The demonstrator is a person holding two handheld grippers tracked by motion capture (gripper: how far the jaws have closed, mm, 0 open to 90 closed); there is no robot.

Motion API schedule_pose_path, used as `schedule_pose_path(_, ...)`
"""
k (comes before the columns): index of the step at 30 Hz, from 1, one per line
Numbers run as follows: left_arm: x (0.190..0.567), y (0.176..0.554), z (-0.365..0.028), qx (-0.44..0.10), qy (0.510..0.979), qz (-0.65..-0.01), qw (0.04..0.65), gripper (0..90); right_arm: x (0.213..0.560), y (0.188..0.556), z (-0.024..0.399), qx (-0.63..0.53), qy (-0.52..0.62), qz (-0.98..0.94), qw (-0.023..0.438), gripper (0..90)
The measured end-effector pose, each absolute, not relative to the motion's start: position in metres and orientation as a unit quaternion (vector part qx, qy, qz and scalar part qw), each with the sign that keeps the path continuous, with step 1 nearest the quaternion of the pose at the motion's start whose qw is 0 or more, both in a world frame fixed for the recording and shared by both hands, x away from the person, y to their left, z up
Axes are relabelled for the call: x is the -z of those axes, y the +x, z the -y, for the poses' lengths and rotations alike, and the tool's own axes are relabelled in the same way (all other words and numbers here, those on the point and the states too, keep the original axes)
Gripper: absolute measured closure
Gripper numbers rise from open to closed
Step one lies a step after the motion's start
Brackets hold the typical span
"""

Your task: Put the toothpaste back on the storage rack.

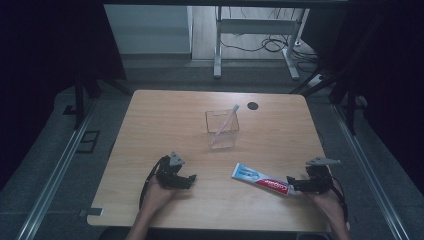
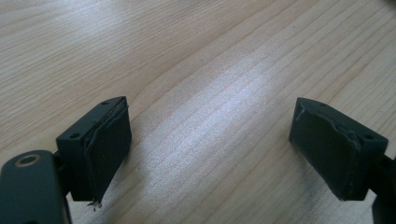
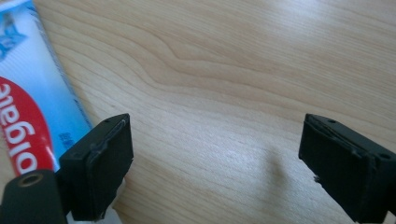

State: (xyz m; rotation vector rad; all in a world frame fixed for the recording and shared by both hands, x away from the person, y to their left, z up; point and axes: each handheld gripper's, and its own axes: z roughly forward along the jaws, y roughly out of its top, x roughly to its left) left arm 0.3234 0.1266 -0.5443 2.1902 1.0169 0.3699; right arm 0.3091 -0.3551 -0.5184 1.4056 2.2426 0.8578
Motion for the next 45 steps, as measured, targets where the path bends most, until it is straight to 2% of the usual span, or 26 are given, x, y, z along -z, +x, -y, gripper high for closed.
schedule_pose_path(12, 0.544, 0.323, -0.126, -0.143, 0.840, -0.396, 0.343, 13.1, 0.512, 0.302, 0.341, -0.299, 0.470, -0.813, 0.167, 15.6)
schedule_pose_path(21, 0.544, 0.322, -0.126, -0.143, 0.839, -0.397, 0.343, 13.1, 0.512, 0.294, 0.332, -0.281, 0.459, -0.826, 0.167, 16.6)
schedule_pose_path(31, 0.544, 0.322, -0.126, -0.144, 0.838, -0.399, 0.342, 13.1, 0.495, 0.288, 0.326, -0.285, 0.447, -0.836, 0.142, 14.7)
schedule_pose_path(36, 0.544, 0.322, -0.126, -0.144, 0.838, -0.399, 0.342, 13.2, 0.487, 0.286, 0.309, -0.282, 0.422, -0.853, 0.121, 21.7)
schedule_pose_path(45, 0.544, 0.322, -0.126, -0.145, 0.838, -0.400, 0.342, 13.2, 0.487, 0.293, 0.279, -0.269, 0.400, -0.870, 0.102, 28.8)
